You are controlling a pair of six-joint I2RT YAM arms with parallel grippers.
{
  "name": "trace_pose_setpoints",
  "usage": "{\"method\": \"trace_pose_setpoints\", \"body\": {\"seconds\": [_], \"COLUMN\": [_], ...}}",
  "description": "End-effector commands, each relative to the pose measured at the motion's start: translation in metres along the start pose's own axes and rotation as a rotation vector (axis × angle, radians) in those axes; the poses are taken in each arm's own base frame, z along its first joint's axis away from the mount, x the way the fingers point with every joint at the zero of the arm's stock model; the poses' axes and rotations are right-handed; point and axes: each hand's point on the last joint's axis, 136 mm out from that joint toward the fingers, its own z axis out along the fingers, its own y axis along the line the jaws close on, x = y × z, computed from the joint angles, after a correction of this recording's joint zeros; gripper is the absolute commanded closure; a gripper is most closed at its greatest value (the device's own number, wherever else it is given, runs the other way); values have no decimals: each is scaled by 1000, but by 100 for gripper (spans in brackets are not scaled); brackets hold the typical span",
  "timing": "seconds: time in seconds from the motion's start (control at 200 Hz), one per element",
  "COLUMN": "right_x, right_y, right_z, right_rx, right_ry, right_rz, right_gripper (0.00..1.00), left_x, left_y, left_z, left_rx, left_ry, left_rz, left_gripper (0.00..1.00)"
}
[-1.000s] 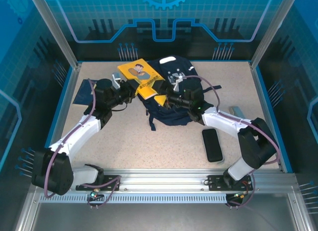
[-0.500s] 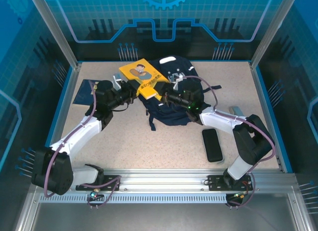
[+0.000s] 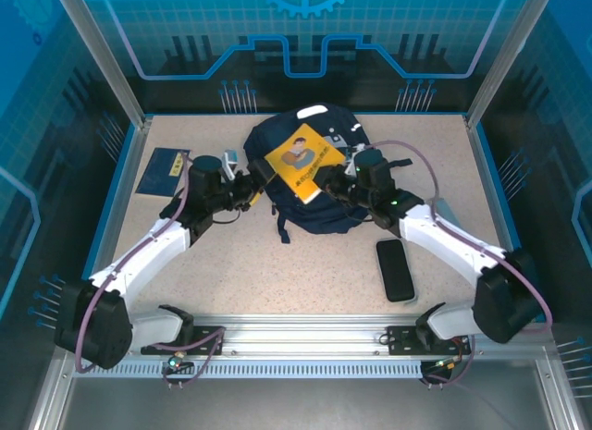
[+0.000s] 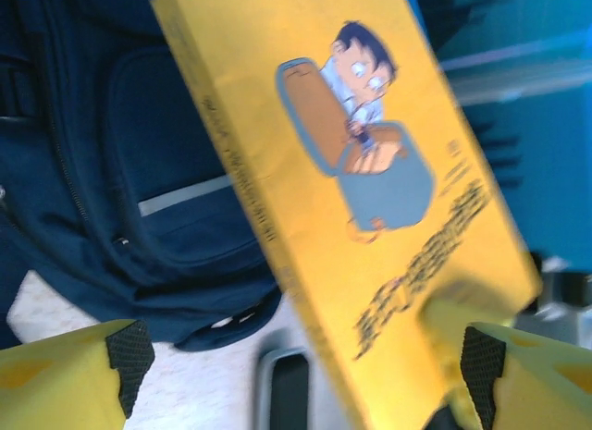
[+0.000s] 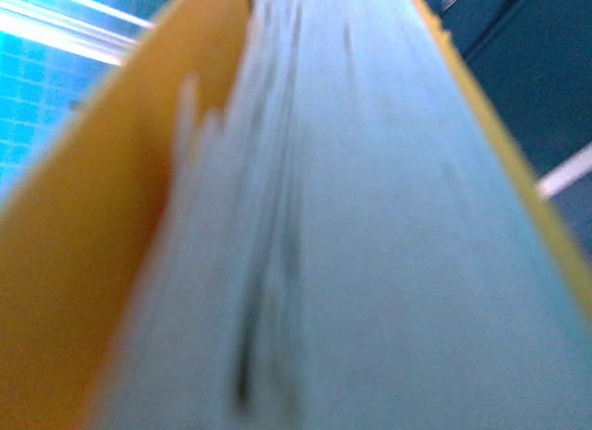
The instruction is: Pack books, pencil case, and school supplies into a backpack
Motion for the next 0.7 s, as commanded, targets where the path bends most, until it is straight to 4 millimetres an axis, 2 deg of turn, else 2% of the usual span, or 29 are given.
{"method": "trace_pose_setpoints", "body": {"seconds": [0.0, 0.08, 0.135, 0.28, 0.38, 0.455, 0.535, 0.545, 0.55, 0.565, 0.695], "right_x": [-29, -38, -44, -53, -55, -54, -52, -52, -51, -51, -47], "right_y": [-18, -36, -47, -74, -92, -103, -113, -114, -114, -116, -125], "right_z": [-43, -68, -86, -131, -154, -165, -171, -171, -171, -172, -176], "right_rx": [161, 243, 291, 388, 438, 456, 461, 459, 458, 457, 462], "right_ry": [-106, -146, -172, -215, -233, -235, -234, -234, -232, -232, -227], "right_rz": [-182, -212, -218, -193, -162, -135, -103, -100, -100, -95, -66], "right_gripper": [89, 89, 89, 86, 85, 85, 85, 85, 85, 85, 84], "left_x": [22, 38, 47, 69, 74, 70, 63, 65, 62, 61, 61], "left_y": [-3, -8, -7, -14, -14, -10, -5, 5, -2, -3, 9], "left_z": [16, 36, 50, 92, 123, 144, 165, 168, 168, 171, 195], "left_rx": [-76, -127, -185, -237, -275, -327, -390, -413, -404, -413, -461], "left_ry": [100, 168, 195, 281, 313, 328, 353, 374, 363, 367, 437], "left_rz": [270, 404, 483, 688, 806, 884, 960, 964, 970, 980, 1052], "left_gripper": [9, 7, 1, 1, 1, 3, 8, 9, 10, 12, 19]}}
